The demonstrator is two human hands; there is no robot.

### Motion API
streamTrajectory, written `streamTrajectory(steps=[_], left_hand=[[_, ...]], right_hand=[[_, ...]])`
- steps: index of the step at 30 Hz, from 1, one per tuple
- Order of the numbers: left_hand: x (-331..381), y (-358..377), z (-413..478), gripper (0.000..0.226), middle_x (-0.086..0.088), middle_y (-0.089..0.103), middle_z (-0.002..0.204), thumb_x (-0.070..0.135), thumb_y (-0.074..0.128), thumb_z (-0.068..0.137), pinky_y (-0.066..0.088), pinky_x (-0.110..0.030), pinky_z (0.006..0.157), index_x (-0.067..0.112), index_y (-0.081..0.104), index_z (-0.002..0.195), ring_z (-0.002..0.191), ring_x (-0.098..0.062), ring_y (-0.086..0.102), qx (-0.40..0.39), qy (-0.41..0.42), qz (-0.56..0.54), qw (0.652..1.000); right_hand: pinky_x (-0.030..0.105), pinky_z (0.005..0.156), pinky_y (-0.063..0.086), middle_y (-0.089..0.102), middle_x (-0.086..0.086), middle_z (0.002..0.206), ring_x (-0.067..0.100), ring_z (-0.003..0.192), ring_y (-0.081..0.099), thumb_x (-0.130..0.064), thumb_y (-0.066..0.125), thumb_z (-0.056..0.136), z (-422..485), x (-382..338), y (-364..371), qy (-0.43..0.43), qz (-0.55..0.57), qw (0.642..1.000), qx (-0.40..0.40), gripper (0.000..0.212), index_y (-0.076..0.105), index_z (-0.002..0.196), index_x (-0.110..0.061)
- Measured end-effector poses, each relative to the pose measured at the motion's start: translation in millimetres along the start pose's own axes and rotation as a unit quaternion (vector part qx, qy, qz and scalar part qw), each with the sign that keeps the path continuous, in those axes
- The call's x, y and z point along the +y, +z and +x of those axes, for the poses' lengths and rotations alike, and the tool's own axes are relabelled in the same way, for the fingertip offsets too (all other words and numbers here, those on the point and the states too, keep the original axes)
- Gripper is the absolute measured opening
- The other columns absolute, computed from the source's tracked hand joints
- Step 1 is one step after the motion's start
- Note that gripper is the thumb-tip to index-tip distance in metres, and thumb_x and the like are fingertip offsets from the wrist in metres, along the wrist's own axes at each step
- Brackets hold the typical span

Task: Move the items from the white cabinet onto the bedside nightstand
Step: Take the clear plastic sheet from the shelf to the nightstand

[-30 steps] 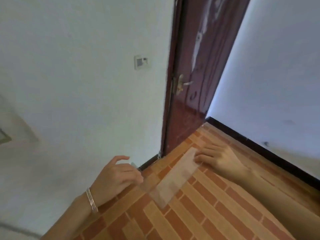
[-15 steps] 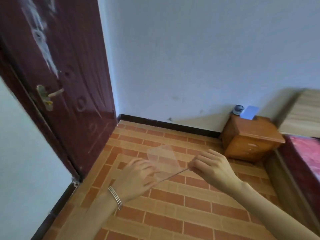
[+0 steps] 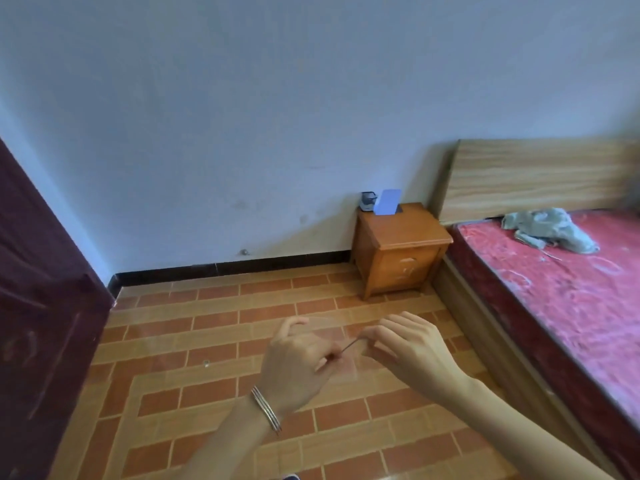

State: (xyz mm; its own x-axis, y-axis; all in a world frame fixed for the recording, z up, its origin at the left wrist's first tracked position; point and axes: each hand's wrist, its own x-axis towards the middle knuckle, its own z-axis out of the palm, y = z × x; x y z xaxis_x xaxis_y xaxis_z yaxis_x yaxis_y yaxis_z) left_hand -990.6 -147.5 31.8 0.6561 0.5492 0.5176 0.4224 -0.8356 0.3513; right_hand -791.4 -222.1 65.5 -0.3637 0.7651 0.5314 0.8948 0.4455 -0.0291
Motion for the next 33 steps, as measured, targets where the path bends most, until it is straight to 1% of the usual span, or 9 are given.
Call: streamTrajectory(steps=[3,5,8,12,15,21,24,28,33], left_hand=[[-35,10,33,0.002,0.020,0.067,0.067,0.034,0.068,0.075,0.030,-0.021,0.094,0.032,0.069,0.074,0.066,0.005,0.057,0.021,-0.001,-0.025,0.999],[-63,14,58,0.013,0.020,0.066,0.067,0.028,0.080,0.068,0.030,-0.020,0.091,0.032,0.068,0.072,0.066,0.004,0.055,0.020,-0.008,-0.037,0.999],[-100,22,98,0.006,0.019,0.066,0.067,0.038,0.069,0.071,0.037,-0.027,0.089,0.032,0.067,0.070,0.064,0.003,0.057,0.002,0.001,-0.031,1.000],[-134,39,152,0.029,0.019,0.069,0.089,0.052,0.046,0.078,0.048,-0.035,0.089,0.035,0.067,0.089,0.088,-0.002,0.064,-0.068,0.046,0.038,0.996],[-152,60,178,0.039,0.014,0.068,0.104,0.053,0.043,0.080,0.047,-0.037,0.092,0.033,0.068,0.103,0.101,-0.009,0.063,-0.098,0.047,0.079,0.991],[-167,119,229,0.051,0.004,0.063,0.122,0.055,0.037,0.085,0.043,-0.044,0.098,0.026,0.065,0.117,0.116,-0.016,0.057,-0.135,0.051,0.116,0.983],[-162,156,266,0.054,0.003,0.063,0.122,0.057,0.036,0.086,0.046,-0.045,0.096,0.025,0.064,0.118,0.116,-0.017,0.057,-0.143,0.061,0.113,0.981],[-151,206,332,0.055,0.005,0.065,0.119,0.056,0.037,0.084,0.048,-0.043,0.094,0.023,0.065,0.118,0.113,-0.016,0.059,-0.156,0.065,0.111,0.979],[-136,269,411,0.053,0.006,0.067,0.115,0.054,0.039,0.082,0.047,-0.041,0.095,0.023,0.067,0.115,0.110,-0.014,0.060,-0.156,0.065,0.111,0.979]], right_hand=[[0.016,0.054,0.041,0.060,-0.007,0.080,0.006,0.069,0.051,-0.025,0.066,0.083,25,32,9,0.037,0.017,0.999,-0.013,0.017,0.059,0.097,-0.018],[0.018,0.047,0.042,0.059,-0.007,0.078,0.008,0.064,0.055,-0.024,0.067,0.083,45,54,14,0.050,0.002,0.998,-0.027,0.020,0.053,0.096,-0.022],[0.013,0.045,0.030,0.056,-0.009,0.068,0.010,0.055,0.054,-0.023,0.076,0.076,76,82,21,0.055,-0.046,0.996,-0.046,0.030,0.048,0.086,-0.024],[0.012,0.047,0.023,0.057,-0.009,0.062,0.008,0.051,0.054,-0.017,0.083,0.067,103,120,30,0.095,-0.112,0.988,-0.042,0.024,0.061,0.075,-0.020],[0.013,0.047,0.019,0.056,-0.008,0.059,0.010,0.049,0.053,-0.011,0.084,0.065,102,156,34,0.132,-0.153,0.979,-0.032,0.024,0.062,0.068,-0.019],[0.014,0.046,0.021,0.056,-0.009,0.059,0.011,0.051,0.056,-0.007,0.080,0.066,72,247,51,0.216,-0.169,0.961,-0.031,0.023,0.061,0.067,-0.021],[0.014,0.042,0.025,0.057,-0.011,0.061,0.010,0.054,0.058,-0.009,0.080,0.066,55,301,60,0.226,-0.161,0.960,-0.047,0.023,0.061,0.068,-0.022],[0.021,0.035,0.034,0.054,-0.009,0.058,0.010,0.052,0.054,-0.011,0.079,0.067,38,386,67,0.252,-0.155,0.953,-0.063,0.024,0.058,0.066,-0.022],[0.020,0.036,0.035,0.054,-0.010,0.058,0.010,0.051,0.054,-0.009,0.080,0.064,30,488,58,0.244,-0.131,0.959,-0.068,0.027,0.057,0.066,-0.023]])
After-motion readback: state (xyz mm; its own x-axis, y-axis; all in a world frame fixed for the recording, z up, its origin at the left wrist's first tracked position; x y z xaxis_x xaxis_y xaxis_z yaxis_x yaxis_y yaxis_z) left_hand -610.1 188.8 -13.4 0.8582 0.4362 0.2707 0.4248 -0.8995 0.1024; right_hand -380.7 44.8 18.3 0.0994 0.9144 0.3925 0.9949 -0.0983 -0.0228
